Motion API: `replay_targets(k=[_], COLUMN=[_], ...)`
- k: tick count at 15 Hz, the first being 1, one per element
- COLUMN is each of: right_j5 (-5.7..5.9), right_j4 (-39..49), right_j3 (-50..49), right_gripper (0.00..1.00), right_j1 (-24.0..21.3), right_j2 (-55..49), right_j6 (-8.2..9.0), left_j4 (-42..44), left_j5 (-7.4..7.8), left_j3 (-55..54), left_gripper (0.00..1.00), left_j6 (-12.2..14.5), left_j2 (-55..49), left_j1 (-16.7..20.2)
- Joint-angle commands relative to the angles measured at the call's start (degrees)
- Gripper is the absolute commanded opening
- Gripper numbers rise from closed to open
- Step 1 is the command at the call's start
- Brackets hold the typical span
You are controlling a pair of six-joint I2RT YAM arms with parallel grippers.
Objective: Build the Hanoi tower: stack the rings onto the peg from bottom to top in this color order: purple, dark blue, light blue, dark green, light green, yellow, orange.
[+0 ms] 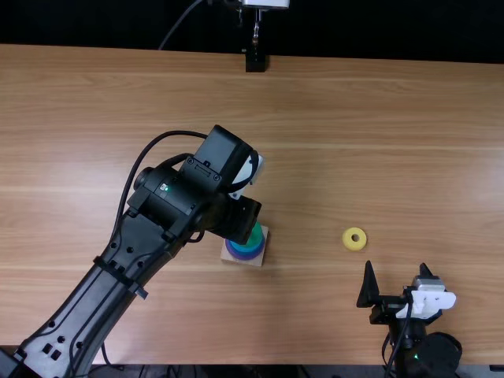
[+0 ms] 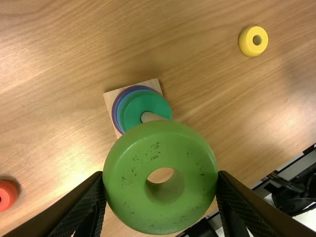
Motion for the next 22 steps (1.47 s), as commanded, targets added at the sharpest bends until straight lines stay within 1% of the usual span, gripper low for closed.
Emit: replay_targets(k=[1, 9, 12, 14, 22], right_j5=[-0.02, -0.02, -0.02, -0.02, -0.02], right_j4=[-3.79, -3.79, -3.79, -3.79, -3.79], right_j3=[-3.52, -3.44, -3.52, -3.52, -3.44], right_gripper=[1.0, 1.0, 1.0, 1.0, 1.0], right_j1=[-0.68, -0.68, -0.68, -0.68, -0.68], right_j2=[-0.73, -0.73, -0.73, -0.73, -0.73], right_j6=[-0.2, -0.2, -0.2, -0.2, -0.2], left_j4=[0.19, 0.5, 4.62, 5.78, 5.46], left_j5=[0.17, 0.17, 0.17, 0.17, 0.17], left_j3=[0.76, 0.94, 0.85, 0.85, -0.73], left_gripper=[0.0, 0.0, 0.0, 0.0, 0.0], left_j6=[-0.71, -0.61, -0.71, -0.71, -0.71], left_j2=[-0.49, 2.94, 3.91, 4.26, 4.43], left_j1=[-0.74, -1.44, -1.44, -1.44, -1.53])
